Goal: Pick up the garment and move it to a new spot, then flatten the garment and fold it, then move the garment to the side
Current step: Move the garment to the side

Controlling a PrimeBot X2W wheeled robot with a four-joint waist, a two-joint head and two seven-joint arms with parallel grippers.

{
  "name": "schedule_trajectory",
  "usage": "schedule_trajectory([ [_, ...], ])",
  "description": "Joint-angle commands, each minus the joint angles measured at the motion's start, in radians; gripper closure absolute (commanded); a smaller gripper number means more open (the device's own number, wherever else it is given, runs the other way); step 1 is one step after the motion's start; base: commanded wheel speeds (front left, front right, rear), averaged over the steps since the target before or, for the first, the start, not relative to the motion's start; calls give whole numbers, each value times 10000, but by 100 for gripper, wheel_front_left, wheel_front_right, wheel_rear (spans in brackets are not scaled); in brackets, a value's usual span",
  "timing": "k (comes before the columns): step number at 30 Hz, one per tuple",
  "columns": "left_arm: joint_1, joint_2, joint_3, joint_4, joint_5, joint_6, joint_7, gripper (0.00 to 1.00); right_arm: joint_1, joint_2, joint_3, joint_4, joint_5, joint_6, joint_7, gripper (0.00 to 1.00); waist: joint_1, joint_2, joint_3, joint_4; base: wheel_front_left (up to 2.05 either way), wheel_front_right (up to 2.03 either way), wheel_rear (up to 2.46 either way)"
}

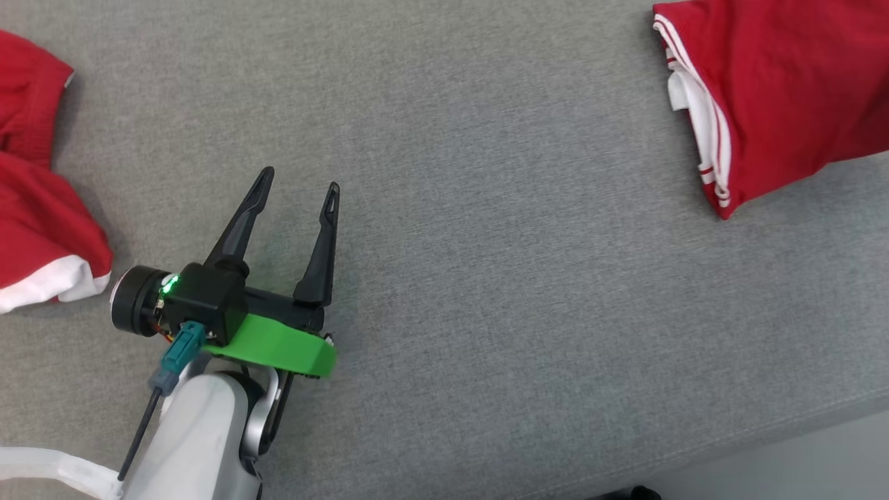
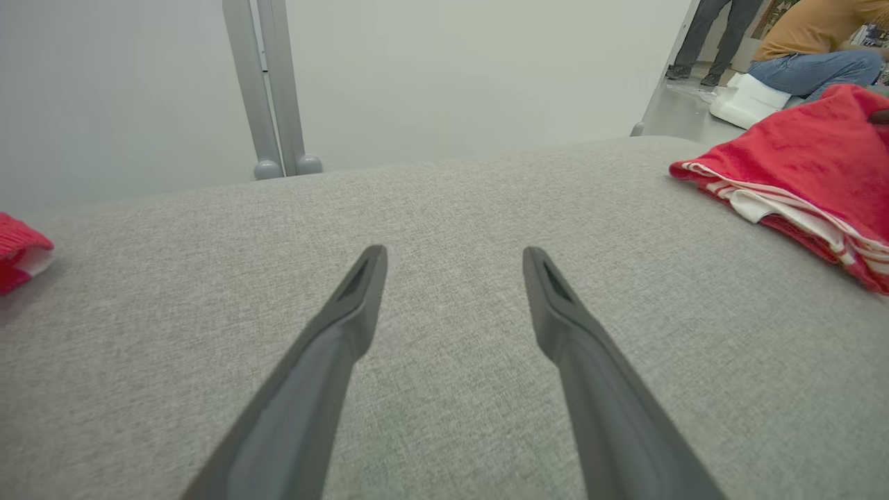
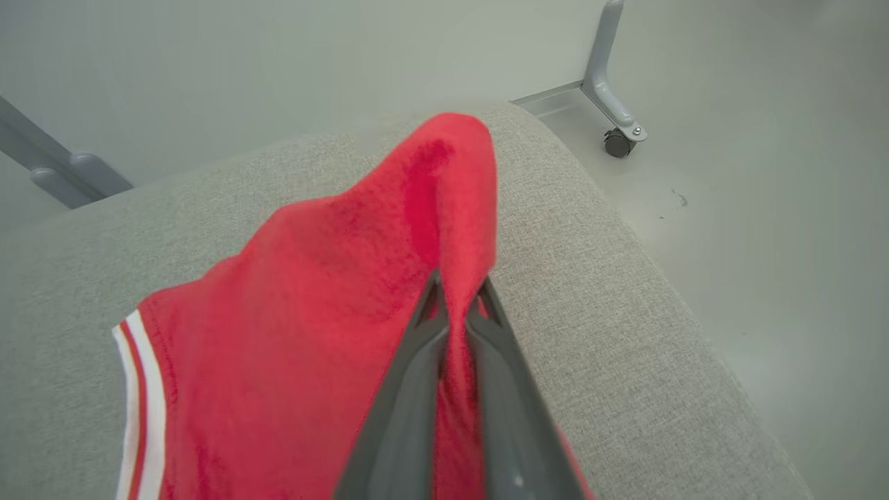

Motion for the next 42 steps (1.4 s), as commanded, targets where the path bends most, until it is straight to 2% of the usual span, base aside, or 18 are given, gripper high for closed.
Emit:
schedule_trajectory([
  [1, -155, 51, 3, 12, 77, 58, -53, 0, -151, -36, 95, 212, -99, -7, -84, 100, -1, -1, 235, 264, 0, 0, 0],
  [2, -167, 36, -14, 39, 60, 62, -74, 0, -215, -84, 149, 433, -152, -7, -142, 95, -1, -1, 208, 302, 0, 0, 0],
  [4, -197, -9, -41, 97, 18, 65, -107, 0, -319, -98, 235, 793, -256, -7, -409, 0, -1, -1, 110, 374, 0, 0, 0],
  [11, 46, -257, -112, 576, -285, -21, -503, 0, -216, 20, 500, 2023, -865, -9, -1690, 0, -1, -1, -989, 840, 0, 0, 0],
  [13, 226, -306, -35, 693, -445, -75, -633, 0, -17, 32, 704, 1820, -963, -9, -1896, 0, -1, -1, -1437, 953, 0, 0, 0],
  [20, 980, -252, 445, 1025, -814, 176, -861, 0, 956, 15, 1522, 325, -1237, -10, -2604, 0, -1, -1, -3230, 1209, 0, 0, 0],
  [24, 1464, -154, 796, 1061, -1062, 316, -903, 0, 1628, 241, 1440, -625, -1305, -10, -3018, 0, -1, -1, -4093, 1261, 0, 0, 0],
  [28, 1892, -64, 1019, 1093, -1184, 436, -916, 0, 2569, 496, 984, -1623, -1442, -10, -3240, 0, -1, -1, -4736, 1305, 0, 0, 0],
  [32, 2305, 102, 1230, 1015, -1232, 613, -930, 0, 4051, 972, -19, -3009, -1977, -10, -3301, 0, -1, -1, -5096, 1373, 0, 0, 0],
  [35, 2504, 157, 1280, 1012, -1267, 588, -945, 0, 4988, 1335, -762, -3814, -2408, -10, -3304, 0, -1, -1, -5204, 1453, 0, 0, 0],
  [37, 2702, 169, 1301, 1105, -1275, 534, -965, 0, 6100, 1862, -1491, -4602, -2817, -10, -3308, 0, -1, -1, -5311, 1541, 0, 0, 0],
  [42, 2883, 98, 1315, 1395, -1159, 396, -976, 0, 7703, 2497, -2529, -5772, -3438, -10, -3308, 0, -1, -1, -5414, 1752, 0, 0, 0],
])
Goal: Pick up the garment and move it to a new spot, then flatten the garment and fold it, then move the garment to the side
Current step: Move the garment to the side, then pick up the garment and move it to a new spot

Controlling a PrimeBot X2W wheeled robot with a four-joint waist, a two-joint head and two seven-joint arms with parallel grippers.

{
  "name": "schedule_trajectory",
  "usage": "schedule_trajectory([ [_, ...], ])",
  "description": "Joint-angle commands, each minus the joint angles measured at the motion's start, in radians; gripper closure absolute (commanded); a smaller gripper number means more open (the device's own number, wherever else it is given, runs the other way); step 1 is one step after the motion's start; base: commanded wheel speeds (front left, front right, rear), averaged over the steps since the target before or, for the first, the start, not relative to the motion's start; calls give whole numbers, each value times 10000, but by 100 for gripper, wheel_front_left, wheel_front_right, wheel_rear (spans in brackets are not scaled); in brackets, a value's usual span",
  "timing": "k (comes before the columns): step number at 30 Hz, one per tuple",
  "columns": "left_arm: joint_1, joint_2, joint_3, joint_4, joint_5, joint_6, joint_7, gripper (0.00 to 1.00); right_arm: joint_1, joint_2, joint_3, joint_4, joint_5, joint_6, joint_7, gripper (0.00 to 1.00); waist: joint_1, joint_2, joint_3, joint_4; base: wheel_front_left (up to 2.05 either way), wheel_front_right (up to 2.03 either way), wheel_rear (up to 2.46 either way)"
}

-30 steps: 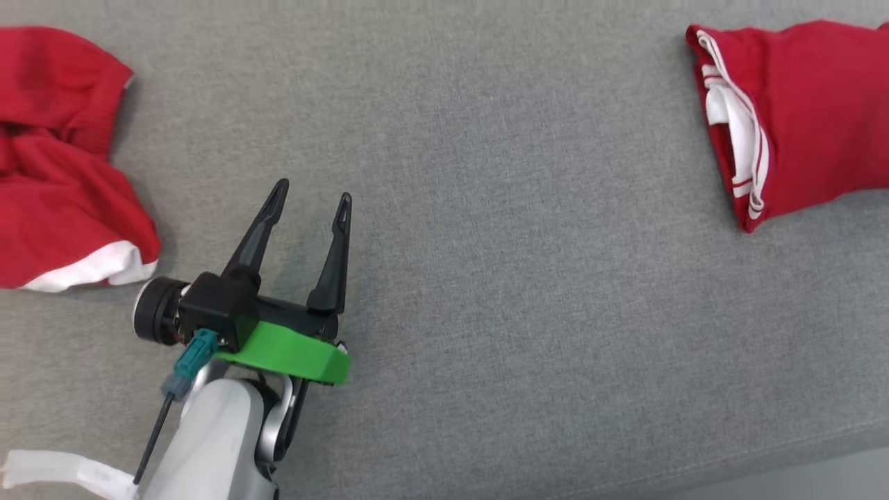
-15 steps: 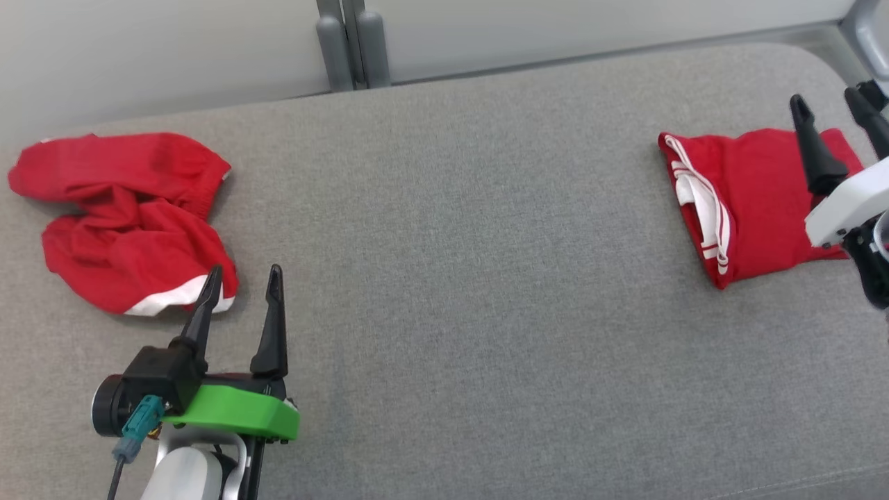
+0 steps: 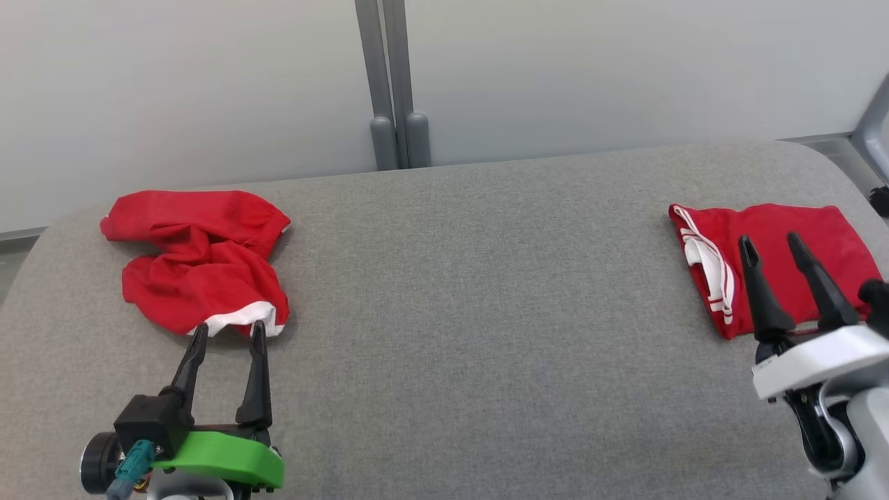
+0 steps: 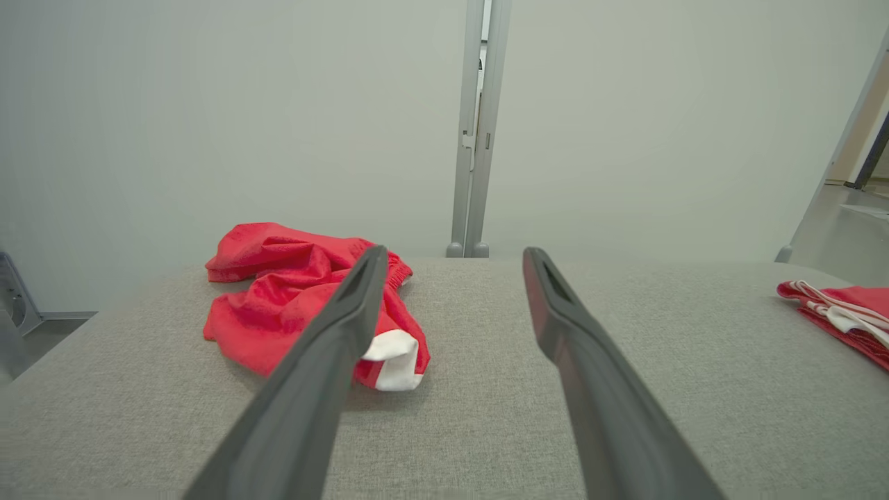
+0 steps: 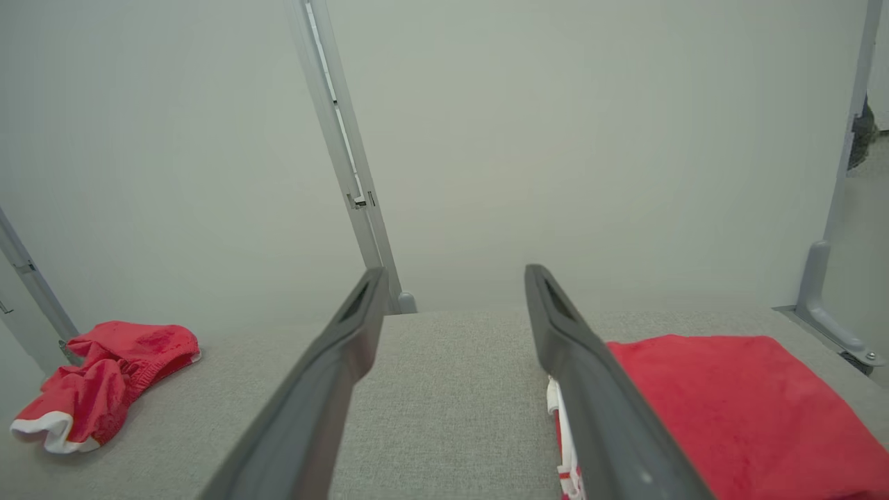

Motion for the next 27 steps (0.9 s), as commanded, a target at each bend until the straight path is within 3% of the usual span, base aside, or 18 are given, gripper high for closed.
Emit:
schedule_trajectory([
  [1, 149, 47, 29, 69, 216, -22, -41, 0, 458, 116, -193, -240, -179, -13, -36, 0, 0, 0, -104, 164, 0, 0, 0],
  [10, -24, -294, 332, 260, 658, -270, -47, 0, 1760, 722, -378, -830, -454, -13, -37, 0, 0, 0, -42, 253, 0, 0, 0],
  [27, -3, -737, 823, 388, 1103, -636, -42, 0, 1568, 941, -194, -787, -856, -13, -38, 0, 0, 0, 83, 471, 0, 0, 0],
])
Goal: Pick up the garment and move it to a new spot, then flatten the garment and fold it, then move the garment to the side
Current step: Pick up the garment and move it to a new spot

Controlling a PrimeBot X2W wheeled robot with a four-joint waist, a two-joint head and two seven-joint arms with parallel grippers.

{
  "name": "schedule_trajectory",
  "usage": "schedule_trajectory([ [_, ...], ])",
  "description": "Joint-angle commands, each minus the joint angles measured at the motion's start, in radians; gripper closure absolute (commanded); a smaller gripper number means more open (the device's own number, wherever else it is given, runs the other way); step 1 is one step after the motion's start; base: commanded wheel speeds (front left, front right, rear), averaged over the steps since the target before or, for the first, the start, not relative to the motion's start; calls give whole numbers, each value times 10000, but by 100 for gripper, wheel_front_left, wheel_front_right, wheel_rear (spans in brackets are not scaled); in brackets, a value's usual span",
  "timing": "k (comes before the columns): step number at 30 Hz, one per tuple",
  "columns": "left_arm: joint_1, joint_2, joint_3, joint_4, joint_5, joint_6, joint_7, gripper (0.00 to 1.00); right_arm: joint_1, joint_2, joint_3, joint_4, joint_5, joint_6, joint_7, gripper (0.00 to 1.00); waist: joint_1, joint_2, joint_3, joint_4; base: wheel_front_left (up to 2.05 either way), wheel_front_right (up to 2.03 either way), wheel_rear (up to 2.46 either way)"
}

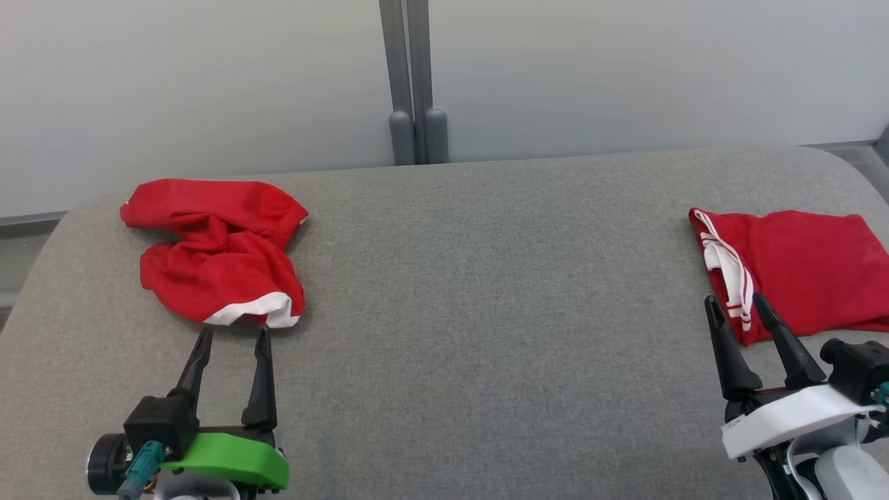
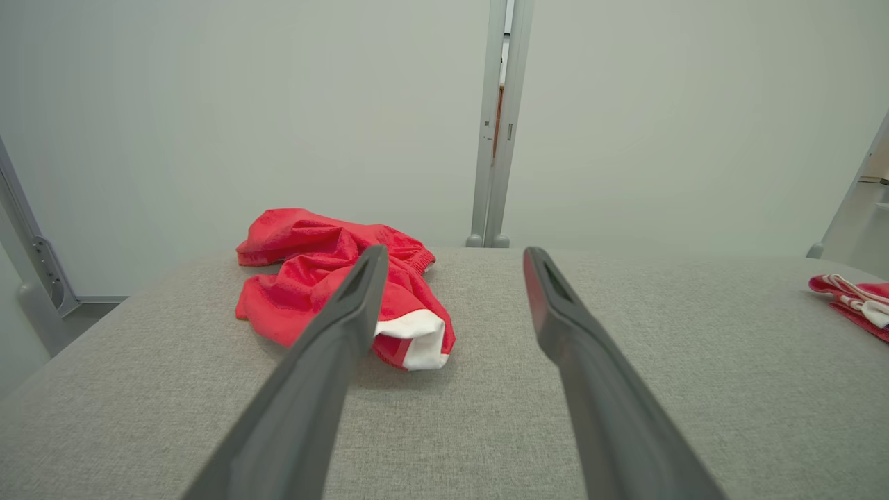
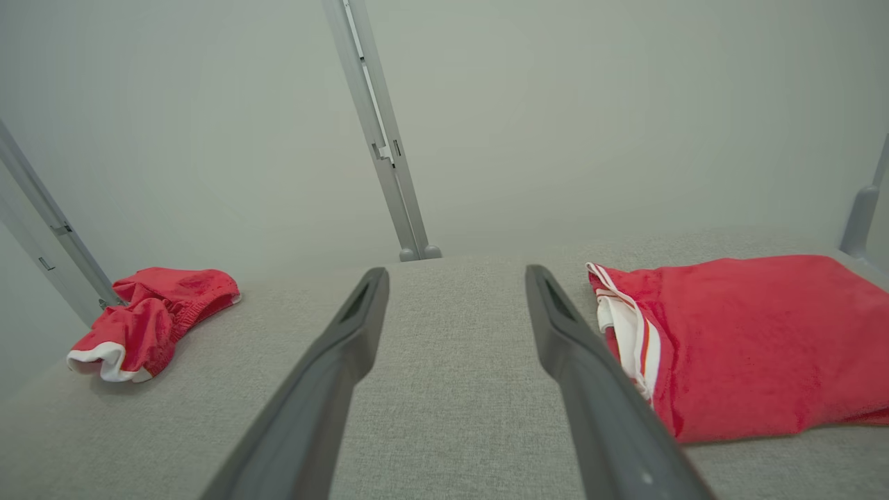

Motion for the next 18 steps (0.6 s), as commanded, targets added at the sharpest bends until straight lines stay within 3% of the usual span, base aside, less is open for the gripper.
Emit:
schedule_trajectory([
  [1, -42, -23, 57, 11, 97, -35, -28, 0, -85, 58, 22, -26, -54, -11, -38, 0, 0, 0, 36, 185, 0, 0, 0],
  [8, -157, -20, 214, 226, 160, -82, -27, 0, -232, 270, 283, -14, -48, -11, -38, 0, 0, 0, 21, 1232, 0, 0, 0],
  [18, -172, 163, 514, 432, 94, 173, -27, 0, -396, 463, 676, 15, -124, -11, -38, 0, 0, 0, 60, 3104, 0, 0, 0],
])
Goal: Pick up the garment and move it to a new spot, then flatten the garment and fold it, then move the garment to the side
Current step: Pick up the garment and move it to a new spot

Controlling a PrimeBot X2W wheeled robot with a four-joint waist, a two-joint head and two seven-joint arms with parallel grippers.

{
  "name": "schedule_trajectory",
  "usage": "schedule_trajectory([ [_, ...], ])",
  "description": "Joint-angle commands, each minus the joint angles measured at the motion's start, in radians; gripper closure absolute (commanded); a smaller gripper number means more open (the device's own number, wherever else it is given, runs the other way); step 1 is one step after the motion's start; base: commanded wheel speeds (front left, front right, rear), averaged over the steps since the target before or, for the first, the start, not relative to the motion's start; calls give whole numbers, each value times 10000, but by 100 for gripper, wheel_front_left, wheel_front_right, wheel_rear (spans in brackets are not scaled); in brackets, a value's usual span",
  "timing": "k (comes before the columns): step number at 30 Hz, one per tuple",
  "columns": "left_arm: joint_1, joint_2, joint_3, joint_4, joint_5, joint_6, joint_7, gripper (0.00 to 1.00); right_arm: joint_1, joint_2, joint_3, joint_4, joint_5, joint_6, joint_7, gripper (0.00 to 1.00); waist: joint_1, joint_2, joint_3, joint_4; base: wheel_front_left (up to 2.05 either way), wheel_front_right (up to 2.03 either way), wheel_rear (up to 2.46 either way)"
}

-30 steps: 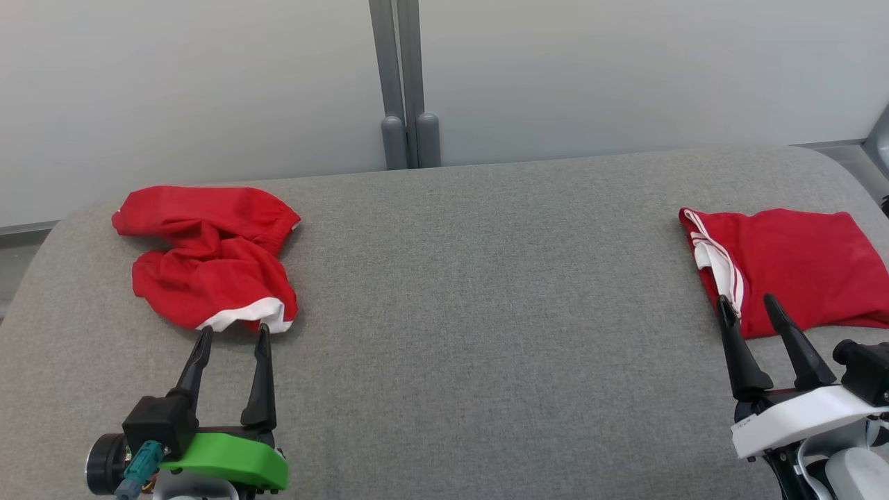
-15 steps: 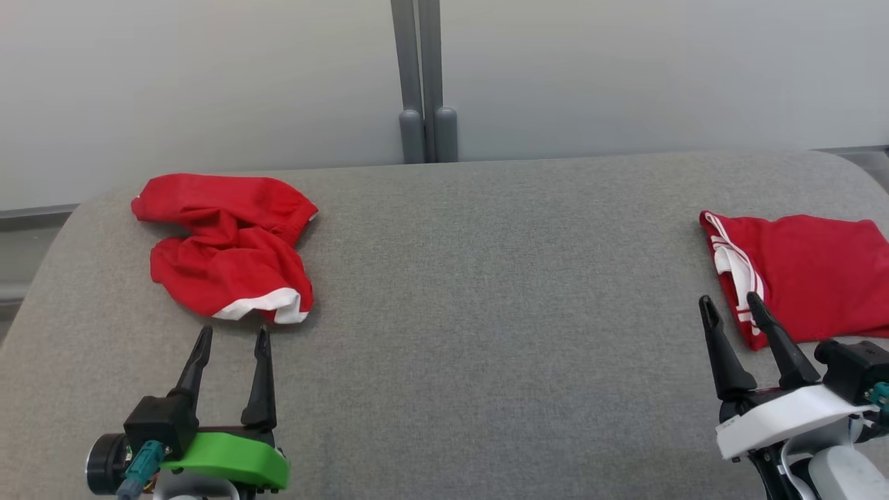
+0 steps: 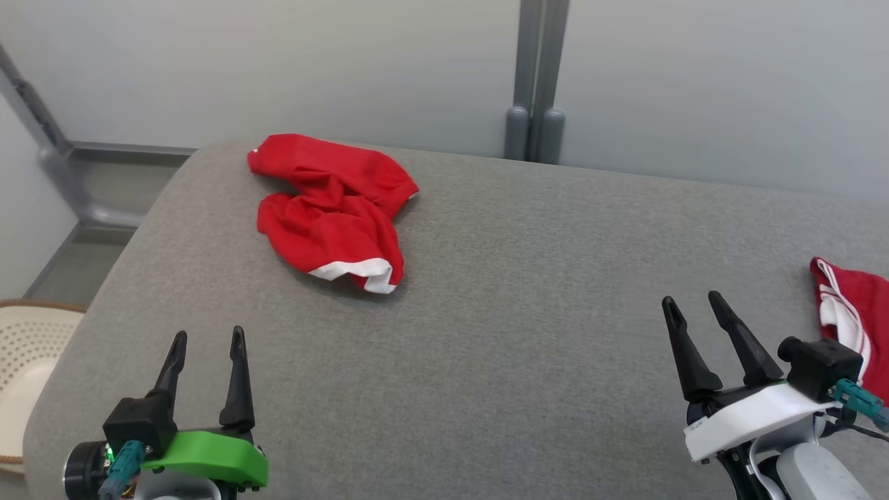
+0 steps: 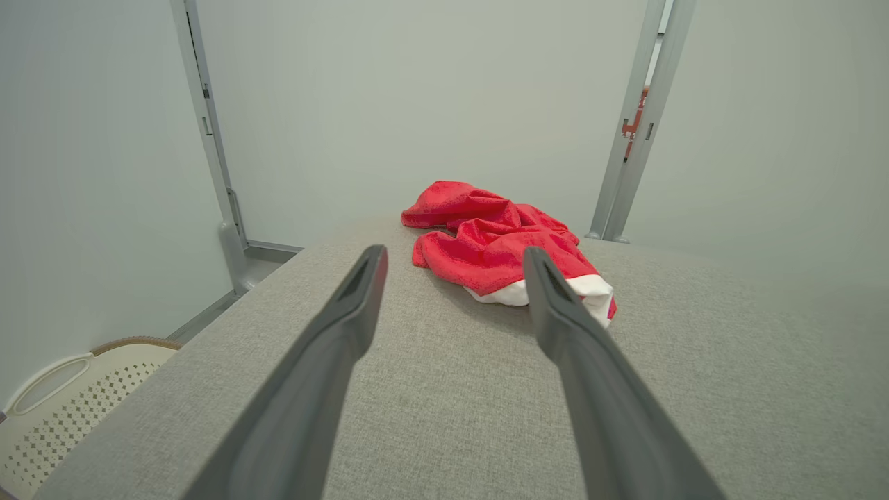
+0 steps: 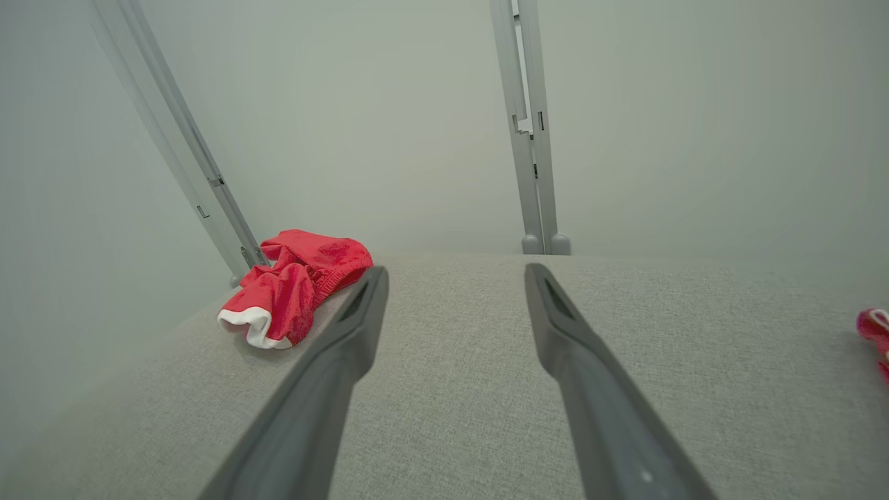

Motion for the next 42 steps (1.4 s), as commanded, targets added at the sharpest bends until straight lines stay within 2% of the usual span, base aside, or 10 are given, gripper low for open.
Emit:
schedule_trajectory([
  [1, -46, 109, 72, 23, -42, 75, -27, 0, -119, 2, 32, -34, -53, -11, -39, 0, 0, 0, 48, 944, 0, 0, 0],
  [6, 66, 180, 129, -9, -118, 138, -26, 0, -97, 63, 47, -170, -91, -11, -39, 0, 0, 0, 94, 1466, 0, 0, 0],
  [10, 103, 201, 142, -66, -179, 161, -26, 0, -87, 89, 84, -292, -143, -11, -39, 0, 0, 0, 116, 1610, 0, 0, 0],
  [15, -158, 136, 124, -302, -442, 14, 81, 0, -96, 87, 94, -449, -194, -11, -39, 0, 0, 0, 132, 1564, 0, 0, 0],
  [19, -776, 396, -8, -590, -486, -141, 866, 0, -163, 22, 21, -577, -235, -11, -39, 0, 0, 0, 206, 1320, 0, 0, 0],
  [25, -2596, 804, -76, -591, -1083, -336, 3228, 0, -394, -156, -112, -895, -361, -11, -39, 0, 0, 0, 780, 582, 0, 0, 0],
  [29, -3886, 893, -102, -89, -1533, -460, 4253, 0, -654, -277, -134, -1125, -379, -11, -37, 0, 0, 0, 1494, -29, 0, 0, 0],
  [35, -5731, 1318, -493, 1768, -2141, -717, 5776, 0, -1325, -522, -165, -1367, -351, -11, -33, 0, 0, 0, 2749, -1154, 0, 0, 0],
  [38, -6504, 1736, -663, 2724, -2240, -764, 6371, 0, -1712, -587, -46, -1438, -311, -11, -33, 0, 0, 0, 3235, -1657, 0, 0, 0],
  [42, -7323, 1907, -811, 3908, -2853, -819, 6954, 0, -2137, -651, 89, -1470, -271, -11, -33, 0, 0, 0, 3706, -2265, 0, 0, 0],
])
